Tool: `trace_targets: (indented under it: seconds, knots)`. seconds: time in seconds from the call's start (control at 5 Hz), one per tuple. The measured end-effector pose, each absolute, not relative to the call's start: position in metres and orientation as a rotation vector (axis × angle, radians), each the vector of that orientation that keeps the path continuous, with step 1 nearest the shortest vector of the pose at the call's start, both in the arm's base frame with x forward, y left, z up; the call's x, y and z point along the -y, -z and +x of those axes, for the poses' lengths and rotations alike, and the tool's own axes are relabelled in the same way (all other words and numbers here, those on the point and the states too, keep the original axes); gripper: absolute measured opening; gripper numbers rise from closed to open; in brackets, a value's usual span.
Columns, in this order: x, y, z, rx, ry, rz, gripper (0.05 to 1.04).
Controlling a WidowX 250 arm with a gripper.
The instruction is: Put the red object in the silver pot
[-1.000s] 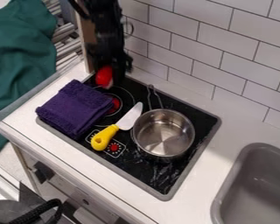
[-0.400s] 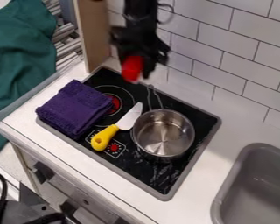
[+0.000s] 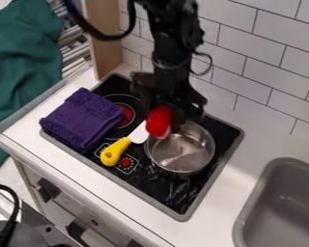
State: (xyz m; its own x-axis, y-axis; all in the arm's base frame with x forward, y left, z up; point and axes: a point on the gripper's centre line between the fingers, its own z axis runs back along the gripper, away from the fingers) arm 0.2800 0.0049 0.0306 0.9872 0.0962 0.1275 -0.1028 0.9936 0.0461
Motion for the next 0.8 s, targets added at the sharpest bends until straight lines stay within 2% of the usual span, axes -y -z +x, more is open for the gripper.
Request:
trace_targets:
  seconds: [0.4,0.6,0.8]
  knots:
    - [0.014,-0.008,0.284,0.085,-0.037,0.040,0.546]
    - [0.018,0.002,0.294,0.066,-0.017,0.026,0.617]
    - [0.020,0.009,0.299,0.067,-0.008,0.020,0.923]
